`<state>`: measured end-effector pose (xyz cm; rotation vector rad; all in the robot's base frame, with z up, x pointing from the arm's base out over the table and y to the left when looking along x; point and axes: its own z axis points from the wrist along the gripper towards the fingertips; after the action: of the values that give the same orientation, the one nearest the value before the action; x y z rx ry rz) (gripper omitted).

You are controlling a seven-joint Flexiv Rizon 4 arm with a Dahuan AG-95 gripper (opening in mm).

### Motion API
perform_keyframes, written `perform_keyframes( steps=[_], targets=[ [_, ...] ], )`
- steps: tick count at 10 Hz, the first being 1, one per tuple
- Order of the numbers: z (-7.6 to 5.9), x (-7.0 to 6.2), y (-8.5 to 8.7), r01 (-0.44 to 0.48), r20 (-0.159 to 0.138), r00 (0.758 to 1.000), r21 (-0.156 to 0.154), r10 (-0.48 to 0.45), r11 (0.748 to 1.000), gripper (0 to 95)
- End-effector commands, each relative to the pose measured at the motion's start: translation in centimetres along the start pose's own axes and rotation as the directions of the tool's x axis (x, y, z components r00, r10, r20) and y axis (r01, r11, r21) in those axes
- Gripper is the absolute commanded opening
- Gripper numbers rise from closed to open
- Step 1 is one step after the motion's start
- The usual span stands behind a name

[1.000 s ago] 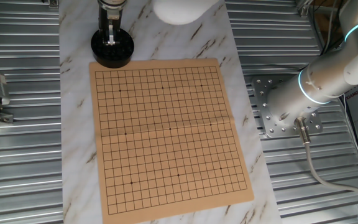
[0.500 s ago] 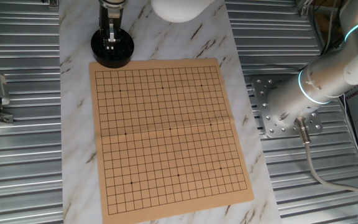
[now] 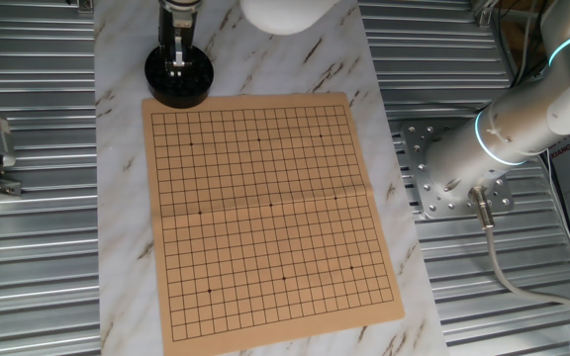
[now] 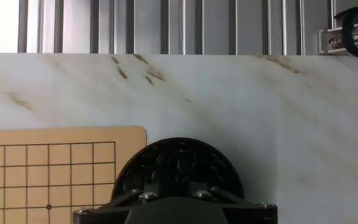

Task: Play the first move as black on the 3-4 point in the upper right corner of the Go board

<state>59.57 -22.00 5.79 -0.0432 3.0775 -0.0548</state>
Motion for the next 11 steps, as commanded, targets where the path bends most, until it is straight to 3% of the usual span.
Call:
perform_keyframes(
  steps=[1, 11],
  targets=[
    [-0.06, 0.03, 0.09, 0.000, 0.000, 1.000, -0.003, 0.000, 1.000, 19.0],
    [0.70, 0.25, 0.40, -0.001, 0.016, 1.000, -0.003, 0.001, 1.000, 19.0]
  ],
)
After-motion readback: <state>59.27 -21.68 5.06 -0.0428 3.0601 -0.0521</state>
